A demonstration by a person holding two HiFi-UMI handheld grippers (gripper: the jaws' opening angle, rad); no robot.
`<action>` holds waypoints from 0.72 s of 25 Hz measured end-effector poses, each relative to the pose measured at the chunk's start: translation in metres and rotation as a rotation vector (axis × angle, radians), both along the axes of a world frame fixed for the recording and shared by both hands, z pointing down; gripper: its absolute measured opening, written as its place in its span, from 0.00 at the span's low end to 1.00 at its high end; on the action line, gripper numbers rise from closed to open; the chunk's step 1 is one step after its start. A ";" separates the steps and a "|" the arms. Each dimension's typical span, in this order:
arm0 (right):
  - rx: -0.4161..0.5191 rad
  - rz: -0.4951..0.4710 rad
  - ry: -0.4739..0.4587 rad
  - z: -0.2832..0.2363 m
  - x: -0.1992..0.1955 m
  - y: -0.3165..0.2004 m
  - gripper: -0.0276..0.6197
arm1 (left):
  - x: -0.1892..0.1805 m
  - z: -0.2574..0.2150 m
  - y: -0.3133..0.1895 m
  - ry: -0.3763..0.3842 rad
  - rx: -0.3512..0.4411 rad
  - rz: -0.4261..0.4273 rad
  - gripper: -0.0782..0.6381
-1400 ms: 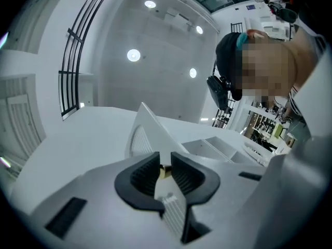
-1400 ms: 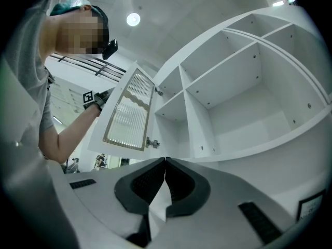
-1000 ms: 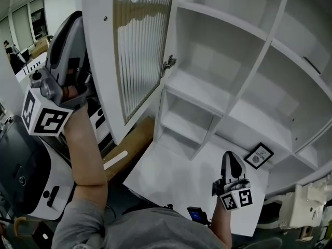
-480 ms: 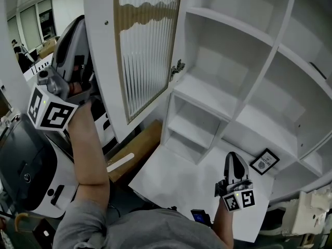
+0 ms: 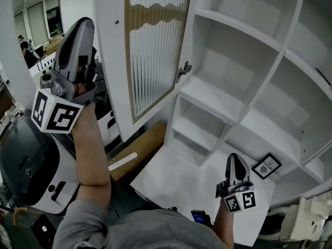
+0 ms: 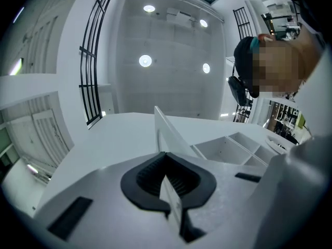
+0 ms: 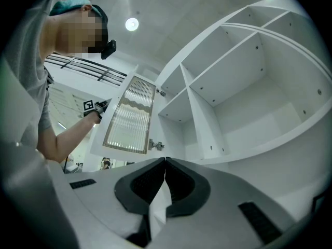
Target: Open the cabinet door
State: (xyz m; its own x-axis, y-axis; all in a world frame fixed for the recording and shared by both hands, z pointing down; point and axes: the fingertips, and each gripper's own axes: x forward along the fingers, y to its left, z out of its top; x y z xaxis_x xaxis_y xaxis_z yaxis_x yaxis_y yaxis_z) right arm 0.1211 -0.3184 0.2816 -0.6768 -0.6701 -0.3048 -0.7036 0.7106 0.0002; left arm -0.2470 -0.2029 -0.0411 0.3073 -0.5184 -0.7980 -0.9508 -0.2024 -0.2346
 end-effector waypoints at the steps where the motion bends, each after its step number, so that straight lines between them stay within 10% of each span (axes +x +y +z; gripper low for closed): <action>1: -0.001 -0.001 0.001 0.000 0.000 -0.001 0.08 | -0.001 0.001 0.002 0.005 0.003 -0.006 0.12; 18: 0.025 0.037 -0.003 -0.012 0.020 0.002 0.08 | 0.028 0.050 0.071 0.005 0.099 -0.238 0.12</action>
State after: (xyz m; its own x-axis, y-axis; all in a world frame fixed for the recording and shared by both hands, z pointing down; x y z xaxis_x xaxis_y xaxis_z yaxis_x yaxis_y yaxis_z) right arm 0.1408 -0.3165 0.2692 -0.6506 -0.6871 -0.3235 -0.7297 0.6836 0.0154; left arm -0.2187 -0.1323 0.0086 0.1820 -0.4954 -0.8494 -0.9700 0.0513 -0.2377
